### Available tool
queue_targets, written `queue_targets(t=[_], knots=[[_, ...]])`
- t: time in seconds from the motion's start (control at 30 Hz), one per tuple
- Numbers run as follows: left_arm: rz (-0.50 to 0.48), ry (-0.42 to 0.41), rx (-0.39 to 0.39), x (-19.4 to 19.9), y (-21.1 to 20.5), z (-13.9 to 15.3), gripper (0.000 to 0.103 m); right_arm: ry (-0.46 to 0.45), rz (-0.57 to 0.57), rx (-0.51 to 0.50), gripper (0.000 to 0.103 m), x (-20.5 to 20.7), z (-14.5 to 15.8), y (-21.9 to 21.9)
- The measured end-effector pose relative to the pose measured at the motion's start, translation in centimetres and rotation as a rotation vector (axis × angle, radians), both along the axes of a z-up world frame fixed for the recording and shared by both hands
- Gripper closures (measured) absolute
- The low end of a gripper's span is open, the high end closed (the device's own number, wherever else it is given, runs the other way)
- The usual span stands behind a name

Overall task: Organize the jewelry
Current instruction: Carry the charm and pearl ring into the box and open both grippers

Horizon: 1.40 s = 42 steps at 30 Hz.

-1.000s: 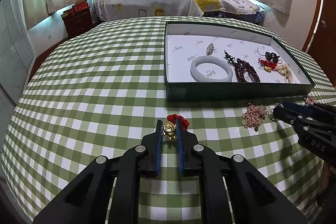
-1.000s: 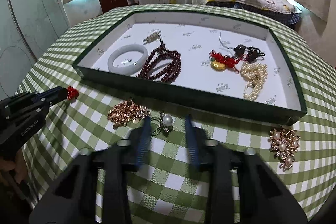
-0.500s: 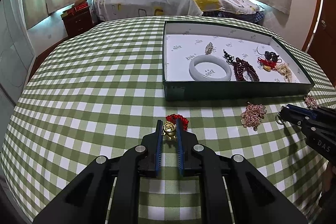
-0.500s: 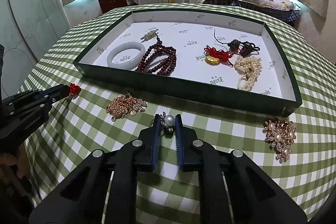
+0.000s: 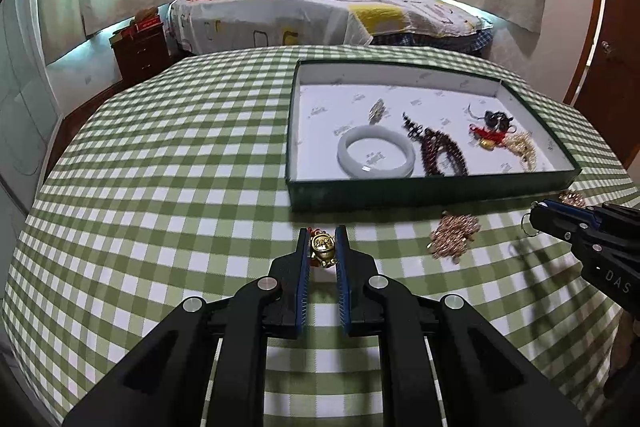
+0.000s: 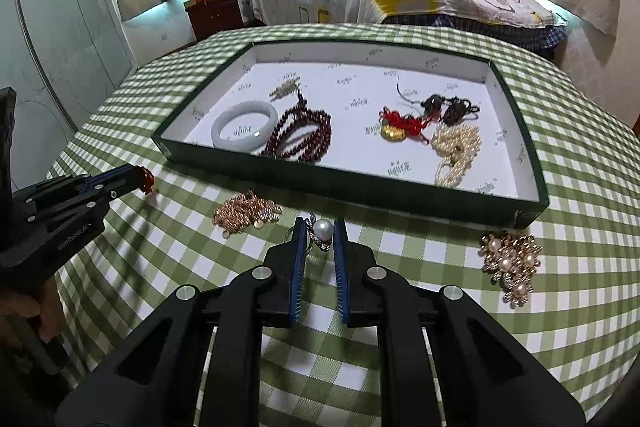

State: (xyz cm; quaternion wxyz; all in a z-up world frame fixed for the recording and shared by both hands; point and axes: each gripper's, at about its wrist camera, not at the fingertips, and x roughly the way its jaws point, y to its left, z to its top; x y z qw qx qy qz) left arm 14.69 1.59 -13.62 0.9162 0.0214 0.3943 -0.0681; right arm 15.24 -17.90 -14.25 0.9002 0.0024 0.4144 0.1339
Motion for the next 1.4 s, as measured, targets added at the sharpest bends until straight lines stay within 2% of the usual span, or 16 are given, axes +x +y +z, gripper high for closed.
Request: queue_targets(t=[0.27,0.5,0.63,0.9,1.03,1.4], knots=[[-0.036,-0.055,-0.023,0.4,-1.4,2.4,0.09,-0.057,-0.011,0.017,0.089,-0.1,2.4,-0.6],[-0.069,-0.098,-0.064,2.6,-3.0,4.4,0.09,-0.118,-0.03,0.014,0.089,1.7,4.4,-1.6],[-0.085,-0.142,-0.067,4.6,-4.3,5.6,0.09,-0.166,-0.044,0.005,0.089,3.6,5.7,-2.0],[-0.101,-0.153,-0.09,10.1,-7.0,6.3,0.09,-0.199,-0.071,-0.006,0.089,9.1,6.2,-3.2],[-0.108,-0.119,-0.081,12.6,-8.5,5.3,0.09,-0.16,-0.076,-0.008,0.089,12.0,5.0,-3.7],[-0.097,0.068,-0.039,18.2,-11.1,0.3,0.09,-0.017,-0.07,-0.016,0.089,17.6,1.1,-4.2]])
